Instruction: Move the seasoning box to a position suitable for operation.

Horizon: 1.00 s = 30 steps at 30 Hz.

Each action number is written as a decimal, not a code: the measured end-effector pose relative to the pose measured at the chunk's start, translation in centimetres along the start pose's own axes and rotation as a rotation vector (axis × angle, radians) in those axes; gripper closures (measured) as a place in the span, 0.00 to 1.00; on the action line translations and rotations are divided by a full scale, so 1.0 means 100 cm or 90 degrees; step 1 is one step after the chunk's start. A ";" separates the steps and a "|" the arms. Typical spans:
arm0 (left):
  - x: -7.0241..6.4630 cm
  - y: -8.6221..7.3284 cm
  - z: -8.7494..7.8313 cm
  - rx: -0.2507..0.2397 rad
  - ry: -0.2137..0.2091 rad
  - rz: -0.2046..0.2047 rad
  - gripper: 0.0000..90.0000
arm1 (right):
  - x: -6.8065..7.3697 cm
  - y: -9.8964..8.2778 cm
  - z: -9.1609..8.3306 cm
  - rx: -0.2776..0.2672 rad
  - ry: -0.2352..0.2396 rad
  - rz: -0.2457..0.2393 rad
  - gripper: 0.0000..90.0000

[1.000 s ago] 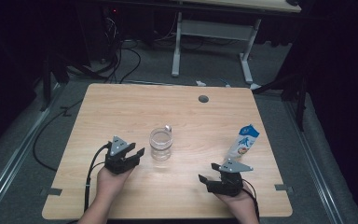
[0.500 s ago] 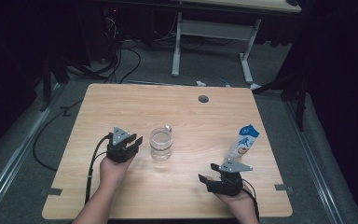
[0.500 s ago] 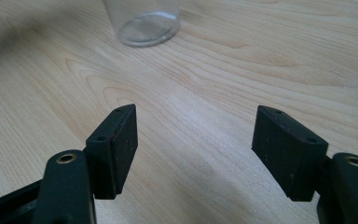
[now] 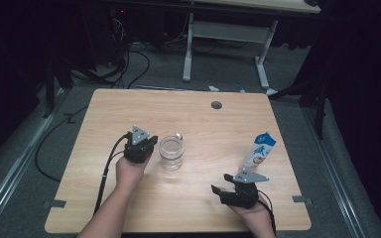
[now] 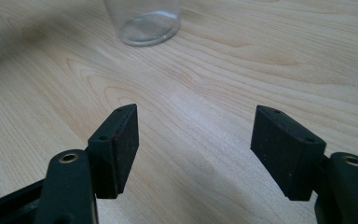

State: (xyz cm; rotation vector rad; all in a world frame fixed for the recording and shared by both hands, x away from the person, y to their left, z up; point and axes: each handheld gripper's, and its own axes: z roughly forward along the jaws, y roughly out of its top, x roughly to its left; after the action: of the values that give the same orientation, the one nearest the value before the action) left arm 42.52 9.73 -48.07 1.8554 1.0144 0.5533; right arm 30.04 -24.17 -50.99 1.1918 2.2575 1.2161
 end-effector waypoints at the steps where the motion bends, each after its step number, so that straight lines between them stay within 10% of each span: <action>1: 0.000 0.000 0.002 0.000 -0.006 -0.001 1.00 | 0.000 0.000 0.000 0.000 0.000 0.000 0.36; 14: -0.002 -0.003 0.011 -0.009 -0.028 -0.008 1.00 | -0.002 -0.002 -0.001 0.005 -0.005 0.011 0.37; 30: -0.030 -0.024 -0.029 -0.045 -0.061 -0.004 1.00 | 0.000 -0.002 0.000 0.008 -0.003 0.005 0.37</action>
State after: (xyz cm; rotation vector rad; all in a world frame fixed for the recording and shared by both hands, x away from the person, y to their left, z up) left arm 37.74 9.35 -48.70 1.7985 0.9265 0.4858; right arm 29.95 -24.16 -51.15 1.2085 2.2626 1.2025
